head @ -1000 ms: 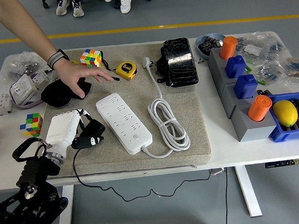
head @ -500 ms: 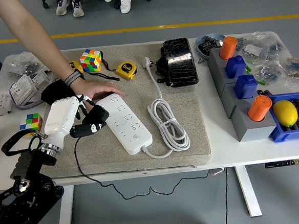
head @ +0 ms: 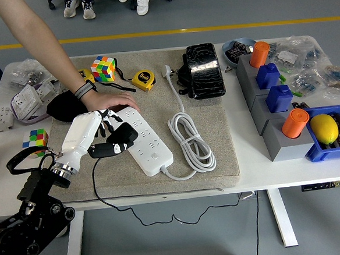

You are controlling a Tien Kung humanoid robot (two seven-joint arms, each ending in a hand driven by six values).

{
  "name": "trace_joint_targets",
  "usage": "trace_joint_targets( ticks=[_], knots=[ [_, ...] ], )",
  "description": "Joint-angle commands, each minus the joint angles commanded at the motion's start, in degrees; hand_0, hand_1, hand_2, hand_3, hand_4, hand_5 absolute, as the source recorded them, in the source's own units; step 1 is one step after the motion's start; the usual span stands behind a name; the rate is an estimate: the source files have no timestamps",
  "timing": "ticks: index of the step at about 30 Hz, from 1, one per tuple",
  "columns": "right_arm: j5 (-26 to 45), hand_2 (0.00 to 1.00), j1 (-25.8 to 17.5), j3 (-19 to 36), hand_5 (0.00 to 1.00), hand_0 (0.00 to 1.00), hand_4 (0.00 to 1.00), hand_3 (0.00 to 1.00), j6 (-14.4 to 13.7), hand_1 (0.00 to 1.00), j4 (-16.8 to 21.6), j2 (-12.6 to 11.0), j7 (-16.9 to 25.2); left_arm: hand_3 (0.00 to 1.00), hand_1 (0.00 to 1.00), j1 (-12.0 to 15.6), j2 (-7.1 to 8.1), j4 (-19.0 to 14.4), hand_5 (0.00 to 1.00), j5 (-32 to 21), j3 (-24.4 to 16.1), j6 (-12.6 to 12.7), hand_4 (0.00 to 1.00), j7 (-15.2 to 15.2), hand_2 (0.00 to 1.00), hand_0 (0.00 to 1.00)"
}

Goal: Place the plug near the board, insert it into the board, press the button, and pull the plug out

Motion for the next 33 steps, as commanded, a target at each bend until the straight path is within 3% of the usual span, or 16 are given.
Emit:
trace_joint_targets(
  ticks=[16,33],
  knots=[
    [-0.08,0.543,-0.12,-0.18,0.369,0.495,0.835,0.506,0.11,0.586,0.0,-0.08,0.05,0.526,0.256,-1.69,-1.81,4.23,0.007,0.59,1.34,0.5,0.829,0.0,0.34,0.176],
    [-0.67,0.543,-0.21,0.73,0.366,0.49,0.836,0.507,0.19,0.585,0.0,0.07,0.12,0.525,0.257,-0.51,-0.71,3.68,0.014,0.35,0.44,-0.07,0.834,-1.47,0.34,0.18]
  ],
)
